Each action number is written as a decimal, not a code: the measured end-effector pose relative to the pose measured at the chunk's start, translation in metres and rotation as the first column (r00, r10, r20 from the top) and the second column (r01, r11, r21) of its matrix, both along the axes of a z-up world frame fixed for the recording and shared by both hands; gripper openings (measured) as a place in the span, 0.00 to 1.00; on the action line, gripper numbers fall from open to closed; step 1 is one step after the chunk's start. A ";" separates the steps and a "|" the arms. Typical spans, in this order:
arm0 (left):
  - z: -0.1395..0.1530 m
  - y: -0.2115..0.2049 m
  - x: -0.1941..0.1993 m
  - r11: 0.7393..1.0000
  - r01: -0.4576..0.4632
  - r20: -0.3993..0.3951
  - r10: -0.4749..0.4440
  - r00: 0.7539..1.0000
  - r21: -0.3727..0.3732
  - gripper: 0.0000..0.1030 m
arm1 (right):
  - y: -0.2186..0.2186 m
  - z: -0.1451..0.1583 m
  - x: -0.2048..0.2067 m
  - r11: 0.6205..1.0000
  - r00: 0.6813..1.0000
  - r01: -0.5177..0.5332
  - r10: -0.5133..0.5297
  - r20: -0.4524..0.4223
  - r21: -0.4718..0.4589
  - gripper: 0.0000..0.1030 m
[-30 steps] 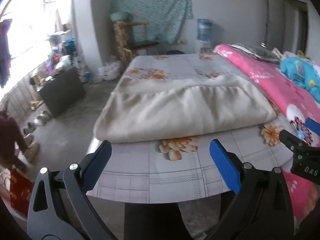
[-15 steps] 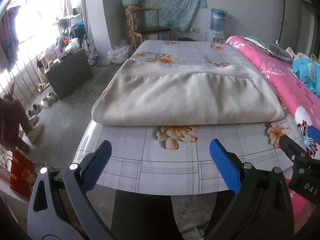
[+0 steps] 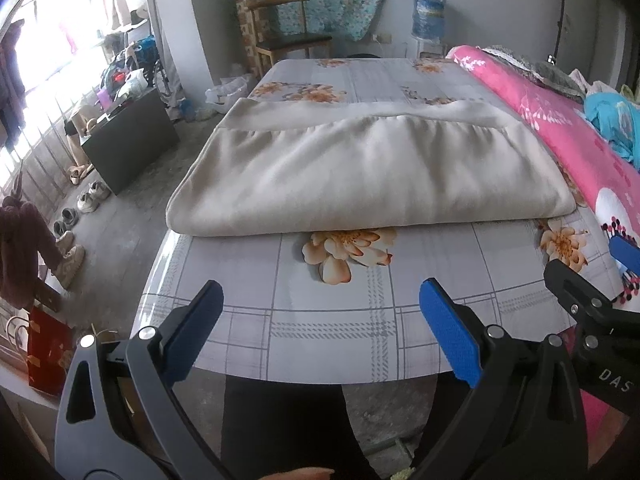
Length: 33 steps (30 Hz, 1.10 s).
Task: Fold large clothes
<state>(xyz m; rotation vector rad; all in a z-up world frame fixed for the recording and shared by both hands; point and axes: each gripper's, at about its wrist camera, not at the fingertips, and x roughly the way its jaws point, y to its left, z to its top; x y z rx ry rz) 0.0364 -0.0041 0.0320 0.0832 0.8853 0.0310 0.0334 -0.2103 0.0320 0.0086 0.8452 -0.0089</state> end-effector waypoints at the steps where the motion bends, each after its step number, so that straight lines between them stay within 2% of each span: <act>1: -0.001 0.000 0.000 1.000 0.003 -0.004 -0.003 1.000 -0.001 0.92 | 0.000 0.000 0.000 1.000 1.000 -0.001 0.001 -0.002 -0.001 0.94; 33: -0.004 -0.001 -0.001 1.000 0.009 -0.023 -0.009 1.000 -0.025 0.92 | -0.002 0.001 -0.001 1.000 1.000 0.010 -0.010 -0.004 -0.004 0.94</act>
